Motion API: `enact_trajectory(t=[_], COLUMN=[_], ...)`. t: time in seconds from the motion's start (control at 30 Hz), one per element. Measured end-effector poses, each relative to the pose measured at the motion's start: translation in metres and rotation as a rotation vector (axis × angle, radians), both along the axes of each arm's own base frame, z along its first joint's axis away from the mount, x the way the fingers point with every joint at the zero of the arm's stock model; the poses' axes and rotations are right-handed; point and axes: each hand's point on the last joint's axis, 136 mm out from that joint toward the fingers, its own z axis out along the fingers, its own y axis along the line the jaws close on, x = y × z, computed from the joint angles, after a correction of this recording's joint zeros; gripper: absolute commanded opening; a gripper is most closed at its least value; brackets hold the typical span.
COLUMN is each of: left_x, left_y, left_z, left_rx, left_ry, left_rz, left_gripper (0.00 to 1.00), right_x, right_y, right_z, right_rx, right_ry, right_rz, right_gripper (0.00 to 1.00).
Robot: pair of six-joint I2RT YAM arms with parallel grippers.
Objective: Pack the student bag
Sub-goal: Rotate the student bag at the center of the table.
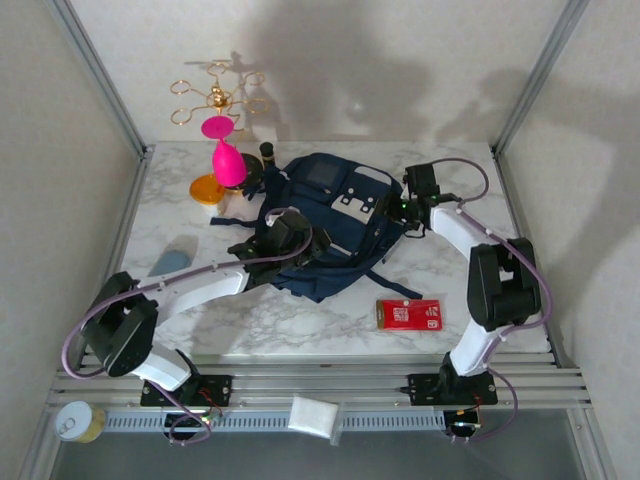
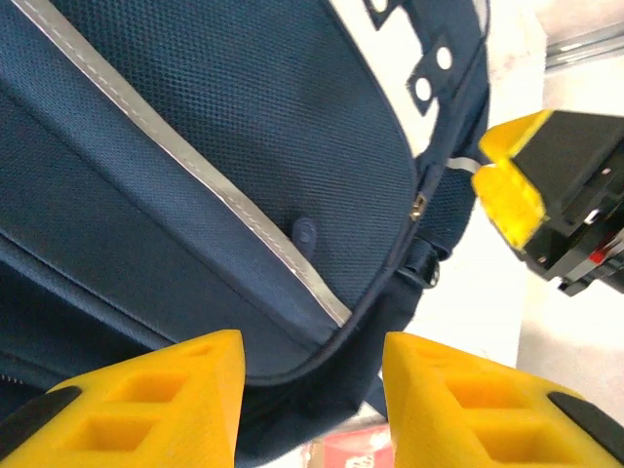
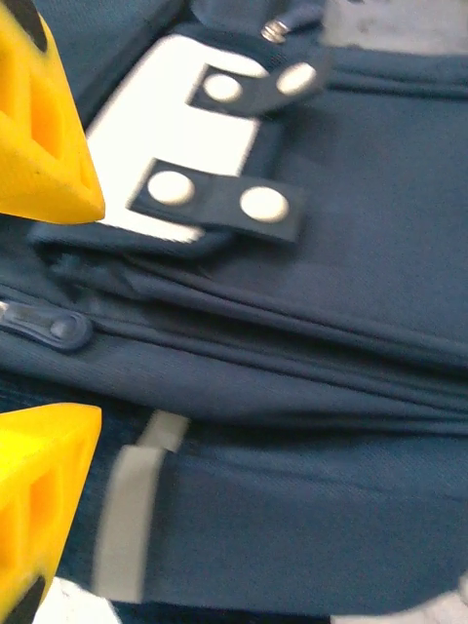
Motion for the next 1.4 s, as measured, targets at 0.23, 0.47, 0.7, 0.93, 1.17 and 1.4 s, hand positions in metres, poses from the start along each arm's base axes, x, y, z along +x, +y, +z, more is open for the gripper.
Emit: enact_trajectory(t=[0.23,0.47,0.7,0.93,1.17,1.4], left_x=[0.007,0.012,0.018,0.042,0.079,0.111], left_y=[0.000,0.008,0.011,0.017,0.023,0.018], left_z=[-0.025,-0.035,-0.055,-0.078,-0.077,-0.048], left_rx=[0.070,0.119,0.180,0.226,0.261,0.219], left_ry=[0.026,0.022,0.037,0.034,-0.011,-0.085], left_rz=[0.016,0.053,0.057,0.058,0.060,0.028], left_gripper=[0.42,0.42,0.42,0.40,0.41,0.56], right_x=[0.044,0.061,0.059,0.025,-0.024,-0.075], right_y=[0.003,0.006,0.003,-0.010,-0.025,-0.005], right_z=[-0.007,-0.034,-0.033,-0.019,-0.011,-0.007], right_rx=[-0.012,-0.005,0.019,0.094,0.182,0.363], right_ry=[-0.010,0.040,0.016,-0.038,-0.049,0.012], right_rz=[-0.024,-0.042,-0.061,-0.087,-0.166,-0.193], right_gripper=[0.49,0.25,0.00,0.00,0.00,0.00])
